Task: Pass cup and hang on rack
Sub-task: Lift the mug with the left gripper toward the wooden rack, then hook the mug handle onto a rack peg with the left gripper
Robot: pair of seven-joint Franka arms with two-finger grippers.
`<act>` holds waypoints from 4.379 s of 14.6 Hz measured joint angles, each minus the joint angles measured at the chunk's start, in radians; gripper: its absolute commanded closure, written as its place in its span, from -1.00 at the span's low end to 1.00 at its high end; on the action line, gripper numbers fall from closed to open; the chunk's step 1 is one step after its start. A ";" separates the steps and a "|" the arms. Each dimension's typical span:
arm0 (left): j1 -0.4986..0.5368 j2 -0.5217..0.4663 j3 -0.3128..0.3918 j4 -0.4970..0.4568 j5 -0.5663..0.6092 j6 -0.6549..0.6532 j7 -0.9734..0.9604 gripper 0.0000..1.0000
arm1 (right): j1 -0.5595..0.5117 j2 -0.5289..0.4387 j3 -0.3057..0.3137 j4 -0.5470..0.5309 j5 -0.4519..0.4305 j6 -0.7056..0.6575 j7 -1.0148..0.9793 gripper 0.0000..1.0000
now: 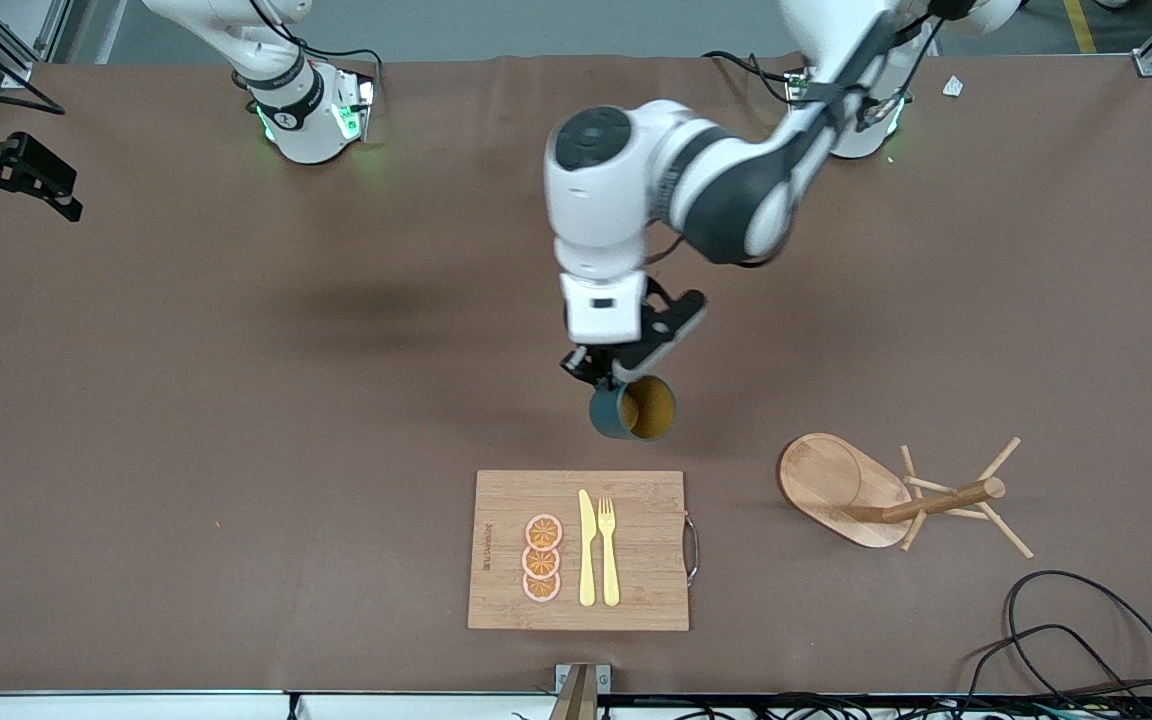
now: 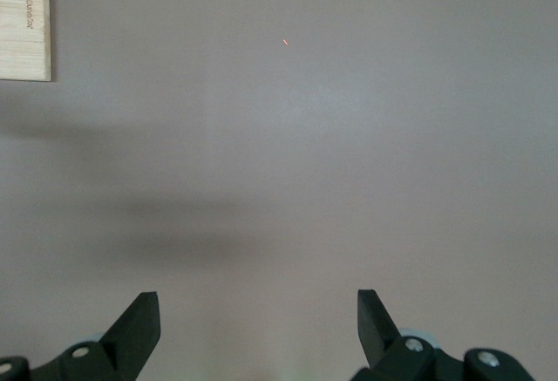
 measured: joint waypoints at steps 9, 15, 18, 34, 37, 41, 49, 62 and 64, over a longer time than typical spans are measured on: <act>0.409 -0.101 0.000 -0.005 -0.678 -0.025 0.330 0.98 | 0.016 0.000 0.001 0.002 0.000 -0.020 0.000 -1.00; 0.618 -0.102 0.002 -0.015 -1.017 -0.162 0.381 0.97 | 0.017 0.015 0.001 0.002 0.000 -0.031 0.000 -1.00; 0.707 -0.090 0.003 -0.037 -1.143 -0.247 0.449 0.99 | 0.022 0.022 0.002 0.002 0.001 -0.031 0.000 -1.00; 0.811 0.070 0.008 -0.052 -1.288 -0.378 0.600 1.00 | -0.024 0.031 -0.020 0.002 0.090 -0.026 -0.075 -1.00; 0.813 0.087 0.013 -0.052 -1.288 -0.378 0.603 1.00 | -0.033 0.034 -0.021 0.002 0.068 -0.025 -0.081 -1.00; 0.817 0.093 0.018 -0.052 -1.286 -0.378 0.604 1.00 | -0.032 0.036 -0.017 0.003 0.039 -0.024 -0.081 -1.00; 0.817 0.109 0.057 -0.052 -1.285 -0.378 0.604 1.00 | -0.032 0.037 -0.016 0.006 0.037 -0.025 -0.081 -1.00; 0.860 0.125 0.059 -0.052 -1.285 -0.379 0.604 1.00 | -0.032 0.039 -0.014 0.006 0.037 -0.038 -0.019 -1.00; 0.859 0.130 0.059 -0.052 -1.285 -0.379 0.611 1.00 | -0.032 0.039 -0.014 0.006 0.037 -0.038 -0.019 -1.00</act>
